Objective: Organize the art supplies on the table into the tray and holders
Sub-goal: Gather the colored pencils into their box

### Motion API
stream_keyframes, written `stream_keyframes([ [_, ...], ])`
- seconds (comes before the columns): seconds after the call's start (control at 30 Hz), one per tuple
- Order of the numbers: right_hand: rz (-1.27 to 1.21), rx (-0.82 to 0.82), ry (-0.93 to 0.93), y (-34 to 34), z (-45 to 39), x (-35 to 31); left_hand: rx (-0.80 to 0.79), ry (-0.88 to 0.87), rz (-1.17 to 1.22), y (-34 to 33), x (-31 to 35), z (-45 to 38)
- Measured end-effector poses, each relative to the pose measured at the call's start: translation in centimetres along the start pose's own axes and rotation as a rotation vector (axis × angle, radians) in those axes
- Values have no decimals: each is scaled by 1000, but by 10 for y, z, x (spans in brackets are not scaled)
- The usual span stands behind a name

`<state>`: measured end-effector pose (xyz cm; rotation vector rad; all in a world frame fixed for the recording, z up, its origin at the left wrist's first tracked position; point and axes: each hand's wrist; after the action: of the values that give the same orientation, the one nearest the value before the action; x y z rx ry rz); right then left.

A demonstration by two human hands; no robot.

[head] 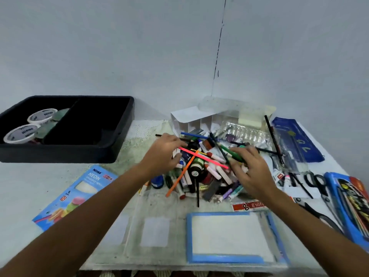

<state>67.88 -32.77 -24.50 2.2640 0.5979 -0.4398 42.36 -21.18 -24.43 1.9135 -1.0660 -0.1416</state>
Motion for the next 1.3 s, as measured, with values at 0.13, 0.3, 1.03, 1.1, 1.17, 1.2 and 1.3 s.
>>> stream_keyframes([
  [0.13, -309, 103, -445, 12, 1, 1, -76, -159, -130, -22, 3, -17],
  [0.3, -426, 122, -630, 4, 5, 1, -24, -179, -81, -16, -3, -20],
  [1.03, -1161, 114, -1113, -16, -33, -38, -57, 329, 84, -15, 17, 35],
  [1.1, -1127, 98, -1113, -15, -30, -34, -62, 303, 40, -19, 21, 33],
  [1.17, -1091, 58, -1116, -14, -27, -33, -62, 315, 23, -22, 25, 30],
  [1.2, -1071, 32, -1107, -13, -25, -33, -57, 332, 23, -23, 26, 29],
  [1.3, -1028, -27, -1082, -13, -20, -34, 42, 408, 105, -20, 28, 27],
])
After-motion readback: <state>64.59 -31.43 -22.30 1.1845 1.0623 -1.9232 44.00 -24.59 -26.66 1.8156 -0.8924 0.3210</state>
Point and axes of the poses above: each hand's wrist, its own z-axis away from the middle knuckle, its own y-axis out of the back of the hand, x = y × z, and after that the axes turned 11 degrees about x, right-handed
